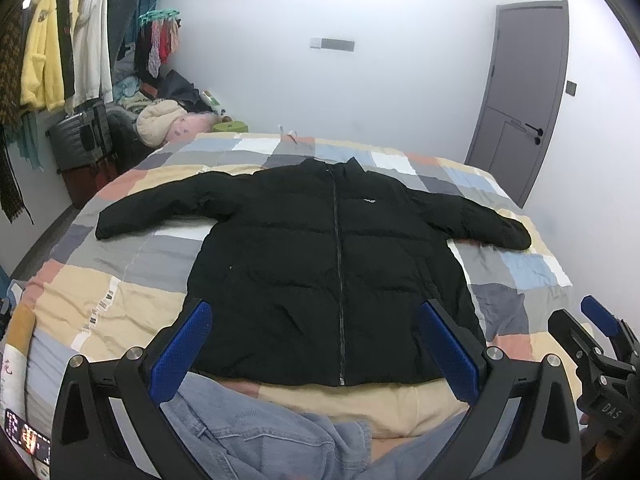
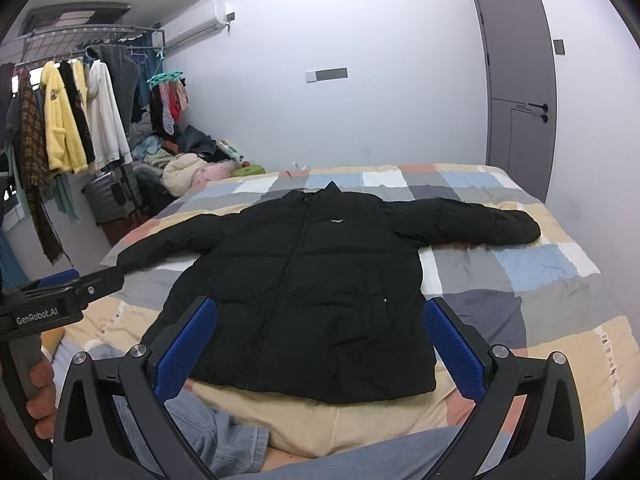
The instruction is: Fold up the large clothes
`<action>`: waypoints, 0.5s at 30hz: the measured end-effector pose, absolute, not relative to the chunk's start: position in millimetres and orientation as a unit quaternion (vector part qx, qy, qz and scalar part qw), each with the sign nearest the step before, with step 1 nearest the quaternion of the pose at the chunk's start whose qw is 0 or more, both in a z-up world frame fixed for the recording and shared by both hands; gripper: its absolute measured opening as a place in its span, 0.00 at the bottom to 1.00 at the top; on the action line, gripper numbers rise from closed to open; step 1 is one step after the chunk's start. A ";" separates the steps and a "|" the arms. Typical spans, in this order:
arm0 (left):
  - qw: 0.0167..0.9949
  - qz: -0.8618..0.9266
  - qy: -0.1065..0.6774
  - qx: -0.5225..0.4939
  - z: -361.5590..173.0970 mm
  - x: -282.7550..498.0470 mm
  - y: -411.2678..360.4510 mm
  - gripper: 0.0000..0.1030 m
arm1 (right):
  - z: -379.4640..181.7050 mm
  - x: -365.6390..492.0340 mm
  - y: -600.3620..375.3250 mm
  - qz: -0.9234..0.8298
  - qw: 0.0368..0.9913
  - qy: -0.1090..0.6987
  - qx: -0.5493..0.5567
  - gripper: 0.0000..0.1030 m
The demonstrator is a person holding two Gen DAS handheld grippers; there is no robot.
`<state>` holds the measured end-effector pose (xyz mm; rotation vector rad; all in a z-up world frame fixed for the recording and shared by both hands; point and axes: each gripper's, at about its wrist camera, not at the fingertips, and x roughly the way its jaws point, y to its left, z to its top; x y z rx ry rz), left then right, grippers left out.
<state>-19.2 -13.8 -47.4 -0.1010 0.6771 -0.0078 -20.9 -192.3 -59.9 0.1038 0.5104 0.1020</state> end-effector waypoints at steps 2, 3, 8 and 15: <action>0.941 -0.009 0.336 -0.052 -50.5 -19.4 -14.9 1.00 | -61.2 -22.0 -192.0 0.050 0.965 0.252 0.050 1.00; 0.940 -0.009 0.337 -0.052 -51.8 -19.3 -15.1 1.00 | -61.4 -22.7 -190.9 0.050 0.965 0.252 0.049 1.00; 0.940 -0.010 0.338 -0.050 -55.4 -19.4 -16.5 1.00 | -62.6 -22.5 -193.3 0.048 0.965 0.252 0.051 1.00; 0.940 -0.004 0.338 -0.051 -57.4 -21.6 -14.2 1.00 | -63.1 -22.1 -196.3 0.045 0.965 0.252 0.054 1.00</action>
